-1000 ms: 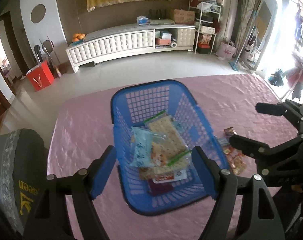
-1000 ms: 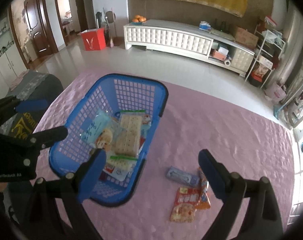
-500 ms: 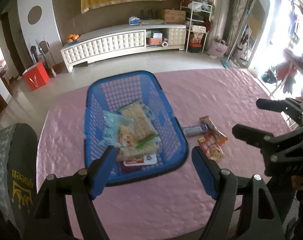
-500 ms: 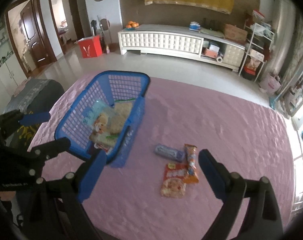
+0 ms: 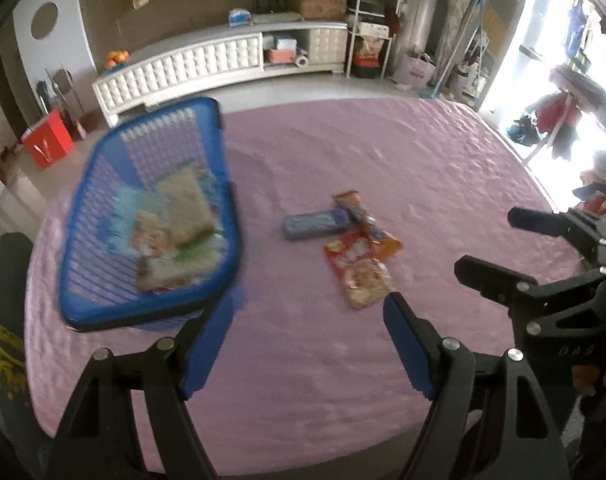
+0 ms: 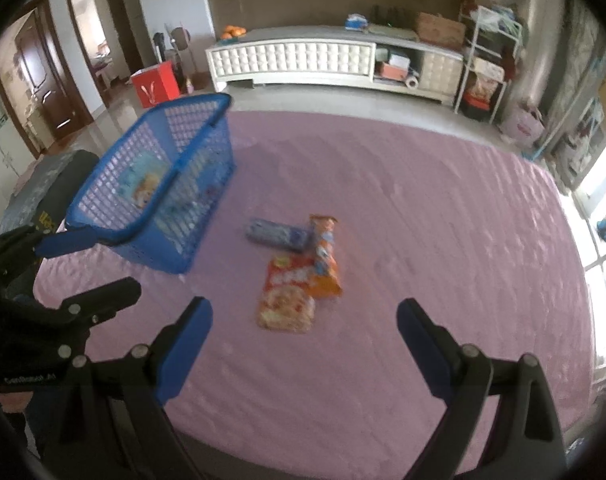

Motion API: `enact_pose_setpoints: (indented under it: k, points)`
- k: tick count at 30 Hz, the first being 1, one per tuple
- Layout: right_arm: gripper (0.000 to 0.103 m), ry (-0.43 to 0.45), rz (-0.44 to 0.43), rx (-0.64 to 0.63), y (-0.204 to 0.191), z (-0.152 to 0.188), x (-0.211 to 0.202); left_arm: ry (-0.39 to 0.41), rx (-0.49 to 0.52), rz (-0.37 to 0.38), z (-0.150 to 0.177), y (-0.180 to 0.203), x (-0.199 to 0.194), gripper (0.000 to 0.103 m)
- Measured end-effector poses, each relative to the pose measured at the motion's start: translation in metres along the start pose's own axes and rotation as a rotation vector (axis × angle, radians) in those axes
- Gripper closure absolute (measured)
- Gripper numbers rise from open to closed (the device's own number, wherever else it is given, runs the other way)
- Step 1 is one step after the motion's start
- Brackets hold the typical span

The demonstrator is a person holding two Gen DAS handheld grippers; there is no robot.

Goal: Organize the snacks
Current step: 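Move both tools toward the remaining snacks beside the basket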

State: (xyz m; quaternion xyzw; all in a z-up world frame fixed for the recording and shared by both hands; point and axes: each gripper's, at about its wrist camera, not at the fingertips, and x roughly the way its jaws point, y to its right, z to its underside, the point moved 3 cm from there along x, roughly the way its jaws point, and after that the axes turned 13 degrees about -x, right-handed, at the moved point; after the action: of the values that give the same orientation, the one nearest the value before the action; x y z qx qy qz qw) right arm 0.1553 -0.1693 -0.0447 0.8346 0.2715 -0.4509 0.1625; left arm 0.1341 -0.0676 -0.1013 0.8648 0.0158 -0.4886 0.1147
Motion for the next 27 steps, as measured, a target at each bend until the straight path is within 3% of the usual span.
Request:
enact_pose_setpoints:
  k: [13,21,27]
  points:
    - [0.007,-0.081,-0.051,0.132,0.060,0.063,0.049,-0.147,-0.027,0.004,0.019,0.045,0.083,0.028]
    - [0.007,-0.065,-0.004,0.114,0.075,0.067,0.081,-0.197,-0.047,-0.029,0.016,0.049,0.129,0.028]
    - [0.007,-0.072,0.031,0.065,0.074,0.067,0.095,-0.215,-0.001,-0.067,0.011,0.055,0.161,0.028]
